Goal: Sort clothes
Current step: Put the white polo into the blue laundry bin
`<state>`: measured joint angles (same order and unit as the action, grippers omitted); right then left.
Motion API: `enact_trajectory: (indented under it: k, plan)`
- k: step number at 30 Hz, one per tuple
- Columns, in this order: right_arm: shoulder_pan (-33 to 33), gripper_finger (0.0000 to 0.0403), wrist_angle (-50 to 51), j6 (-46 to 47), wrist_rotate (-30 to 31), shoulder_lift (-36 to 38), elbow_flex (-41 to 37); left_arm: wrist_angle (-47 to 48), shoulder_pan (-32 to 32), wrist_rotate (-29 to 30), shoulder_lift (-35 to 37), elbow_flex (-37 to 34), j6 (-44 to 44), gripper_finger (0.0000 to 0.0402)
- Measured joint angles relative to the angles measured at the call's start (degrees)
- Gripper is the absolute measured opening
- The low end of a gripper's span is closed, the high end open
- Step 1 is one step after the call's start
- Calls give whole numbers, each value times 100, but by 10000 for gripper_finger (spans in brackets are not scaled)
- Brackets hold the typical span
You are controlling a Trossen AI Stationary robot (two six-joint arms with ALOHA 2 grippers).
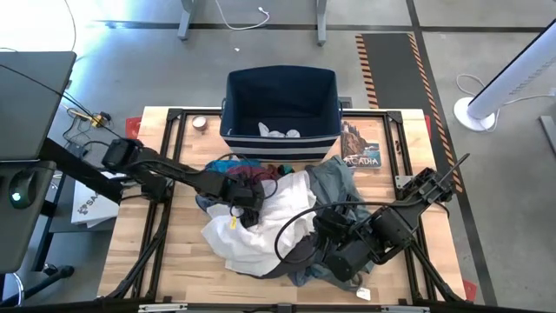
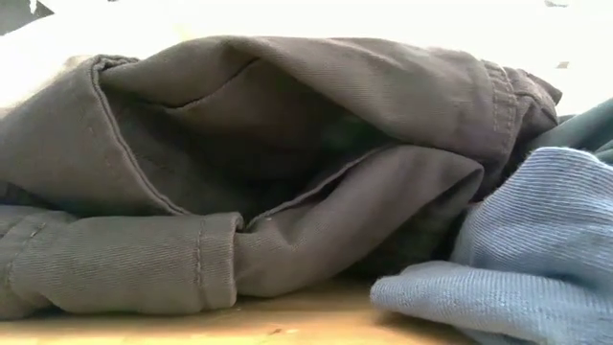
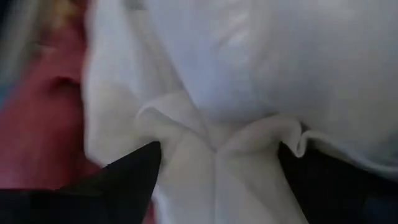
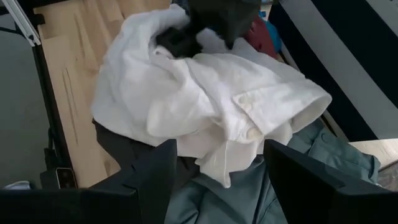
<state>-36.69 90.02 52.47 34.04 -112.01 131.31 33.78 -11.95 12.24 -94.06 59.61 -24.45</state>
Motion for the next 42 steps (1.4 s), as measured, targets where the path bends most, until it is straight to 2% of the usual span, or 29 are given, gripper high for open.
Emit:
enact_trajectory:
  k: [3, 6, 9, 12, 14, 19, 27, 34, 42]
  plan:
    - [0, 238, 0, 1, 0, 0, 0, -280, 21, -688, -334, 1, -320, 308]
    - [1, 238, 0, -12, 0, 0, 0, -398, -31, -1114, -554, 7, -680, 259]
    - [2, 238, 0, -93, 2, 0, 0, -460, -116, -1354, -619, 9, -821, 172]
    - [19, 238, -1, -151, 45, 0, 0, -416, -159, -1424, -535, 7, -835, 60]
    - [49, 238, -1, -179, 52, 0, 0, -389, -159, -1415, -382, 0, -850, 23]
    - [119, 238, 0, -343, 67, 0, 0, -316, -53, -983, 353, -2, -1109, 30]
    - [160, 238, 0, -411, 96, 0, 0, -756, 112, -162, 2162, 0, -1419, 21]
    - [173, 238, 0, -404, 251, 0, 0, -1829, 112, 477, 3395, 0, -1496, 21]
    - [195, 238, -1, -341, 303, 0, 0, -3551, 105, 646, 3927, 2, -1446, 21]
